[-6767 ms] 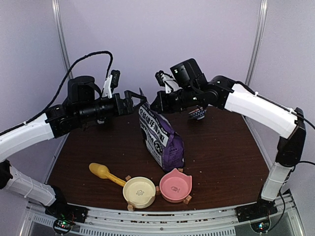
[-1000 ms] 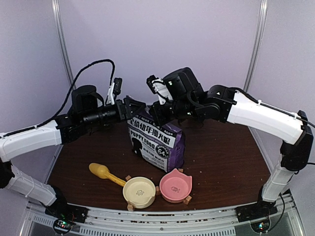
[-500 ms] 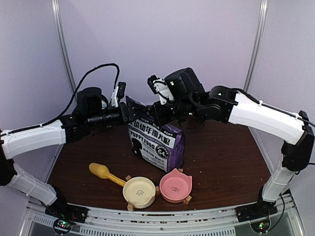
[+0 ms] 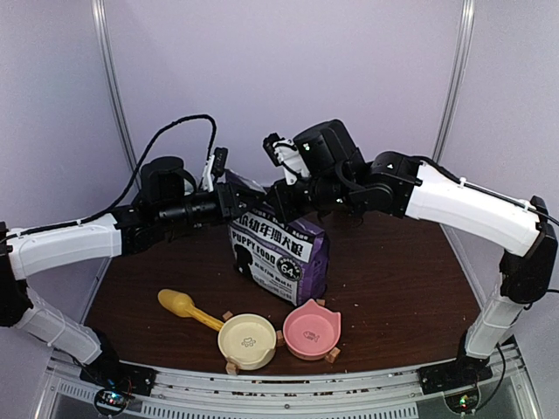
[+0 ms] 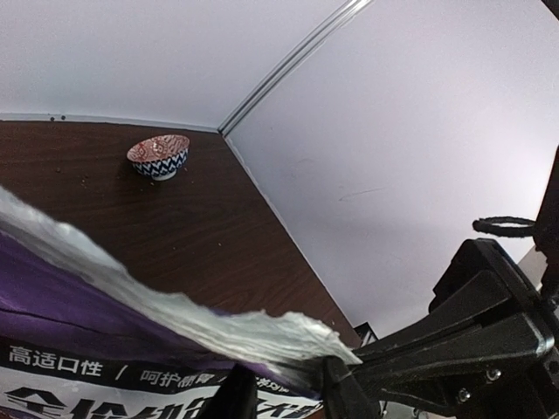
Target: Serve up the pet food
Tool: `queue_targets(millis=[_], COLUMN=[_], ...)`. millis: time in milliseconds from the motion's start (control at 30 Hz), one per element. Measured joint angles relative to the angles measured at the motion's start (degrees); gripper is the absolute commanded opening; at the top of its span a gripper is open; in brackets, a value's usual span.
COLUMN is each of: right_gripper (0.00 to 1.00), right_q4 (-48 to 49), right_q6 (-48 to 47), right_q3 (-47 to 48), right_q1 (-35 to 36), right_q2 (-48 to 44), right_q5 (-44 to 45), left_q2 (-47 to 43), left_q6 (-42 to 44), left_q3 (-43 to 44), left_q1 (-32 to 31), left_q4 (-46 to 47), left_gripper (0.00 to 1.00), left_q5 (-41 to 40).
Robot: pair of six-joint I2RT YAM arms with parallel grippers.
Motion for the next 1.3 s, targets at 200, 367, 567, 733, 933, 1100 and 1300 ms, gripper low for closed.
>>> queue_targets(millis=[200,367,567,733,933,1100,1300], right_gripper=[0.00,0.00,0.00,0.00,0.00,0.00,0.00], right_q4=[-0.15,-0.74,-1.03,-1.14,-1.38,-1.09,-0.66], right_q6=[-2.34,-5.33,-7.69,-8.74,-9.16,-9.18,-9.14], right_q3=[0.00,0.04,0.11,0.20,0.46,0.55,0.55], right_q1=[-0.20,-0.42,-0.31,0.76,1.81,2.32,2.71], right_q2=[0.00,0.00,0.00,0.00,0.52,1.29,1.62], right_q5=[-0.81,-1.44,-0.24,4.92,10.21,12.44,14.27], left_q2=[0.13,0.76,1.01,1.01,0.96,0.85,0.85], left_q6=[0.46,0.81,0.81,0.79,0.83,0.85,0.85], left_q3=[-0.02,-0.04,-0.02,-0.02,0.57,0.66,0.66], left_q1=[-0.02,0.00,0.00,-0.24,-0.83,-0.94,-1.03], left_q4=[1.25,2.05,2.45,2.40,1.07,-0.09,-0.15], left_gripper=[0.02,0.00,0.00,0.00,0.00,0.00,0.00], left_q5=[1.57,2.69,2.56,1.60,-0.04,-1.03,-1.66])
